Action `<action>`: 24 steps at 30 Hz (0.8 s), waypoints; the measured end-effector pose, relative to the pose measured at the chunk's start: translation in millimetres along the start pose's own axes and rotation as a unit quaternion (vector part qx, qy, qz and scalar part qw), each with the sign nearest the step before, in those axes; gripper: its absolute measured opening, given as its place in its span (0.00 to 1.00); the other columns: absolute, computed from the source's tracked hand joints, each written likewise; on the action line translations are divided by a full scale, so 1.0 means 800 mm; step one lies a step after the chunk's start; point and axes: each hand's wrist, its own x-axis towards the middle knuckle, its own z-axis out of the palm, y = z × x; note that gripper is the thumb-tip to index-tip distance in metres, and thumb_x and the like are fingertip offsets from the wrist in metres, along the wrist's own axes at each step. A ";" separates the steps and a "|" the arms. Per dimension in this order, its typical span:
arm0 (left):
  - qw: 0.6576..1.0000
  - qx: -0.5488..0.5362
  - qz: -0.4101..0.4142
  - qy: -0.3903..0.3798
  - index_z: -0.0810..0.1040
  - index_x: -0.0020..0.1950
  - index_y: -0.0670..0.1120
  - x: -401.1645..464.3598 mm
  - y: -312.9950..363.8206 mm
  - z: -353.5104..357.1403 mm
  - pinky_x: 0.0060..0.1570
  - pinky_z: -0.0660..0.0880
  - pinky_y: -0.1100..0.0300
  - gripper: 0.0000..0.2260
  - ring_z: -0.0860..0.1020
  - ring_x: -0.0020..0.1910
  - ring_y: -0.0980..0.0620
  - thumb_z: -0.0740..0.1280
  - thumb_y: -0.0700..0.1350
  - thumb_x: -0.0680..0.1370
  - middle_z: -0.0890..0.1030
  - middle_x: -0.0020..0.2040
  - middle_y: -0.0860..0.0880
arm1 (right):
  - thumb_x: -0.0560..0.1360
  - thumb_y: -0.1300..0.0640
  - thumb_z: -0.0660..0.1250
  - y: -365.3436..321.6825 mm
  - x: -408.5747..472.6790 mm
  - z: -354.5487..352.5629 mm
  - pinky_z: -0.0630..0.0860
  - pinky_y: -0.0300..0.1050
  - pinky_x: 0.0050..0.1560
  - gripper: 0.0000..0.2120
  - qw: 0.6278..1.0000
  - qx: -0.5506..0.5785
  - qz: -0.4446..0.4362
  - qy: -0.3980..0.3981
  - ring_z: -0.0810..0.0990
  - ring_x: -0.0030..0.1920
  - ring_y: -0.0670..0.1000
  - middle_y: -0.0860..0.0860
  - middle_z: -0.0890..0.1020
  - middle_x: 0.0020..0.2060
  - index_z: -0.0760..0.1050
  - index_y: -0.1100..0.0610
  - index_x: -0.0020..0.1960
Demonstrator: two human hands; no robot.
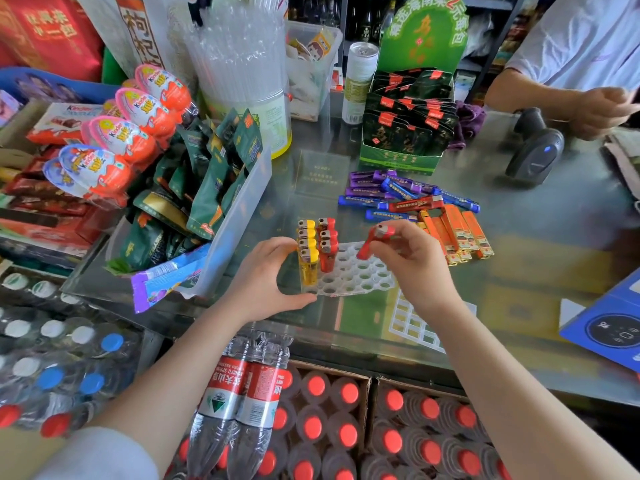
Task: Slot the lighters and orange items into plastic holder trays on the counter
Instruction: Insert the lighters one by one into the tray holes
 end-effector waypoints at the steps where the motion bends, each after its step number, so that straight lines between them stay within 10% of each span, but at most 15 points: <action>1: 1.000 0.001 0.001 0.000 0.70 0.64 0.49 0.000 0.000 0.000 0.60 0.60 0.60 0.32 0.65 0.62 0.55 0.73 0.58 0.64 0.70 0.63 0.52 | 0.73 0.62 0.67 -0.002 -0.005 0.002 0.73 0.33 0.36 0.09 1.000 0.008 -0.004 -0.018 0.81 0.37 0.44 0.46 0.84 0.36 0.76 0.49 0.45; 10: 1.000 0.009 0.006 0.001 0.70 0.64 0.48 -0.001 0.002 0.001 0.62 0.61 0.59 0.31 0.66 0.63 0.53 0.73 0.57 0.65 0.70 0.63 0.52 | 0.72 0.66 0.67 0.001 -0.022 0.027 0.74 0.29 0.41 0.19 0.996 -0.018 -0.068 -0.062 0.81 0.39 0.39 0.44 0.81 0.41 0.76 0.40 0.44; 24: 1.000 0.013 0.011 0.007 0.71 0.64 0.48 -0.002 0.002 0.002 0.60 0.60 0.61 0.31 0.66 0.62 0.53 0.72 0.58 0.65 0.71 0.63 0.51 | 0.71 0.62 0.70 0.010 -0.012 0.040 0.72 0.30 0.36 0.08 0.986 -0.140 -0.088 -0.033 0.76 0.37 0.35 0.41 0.78 0.38 0.76 0.55 0.49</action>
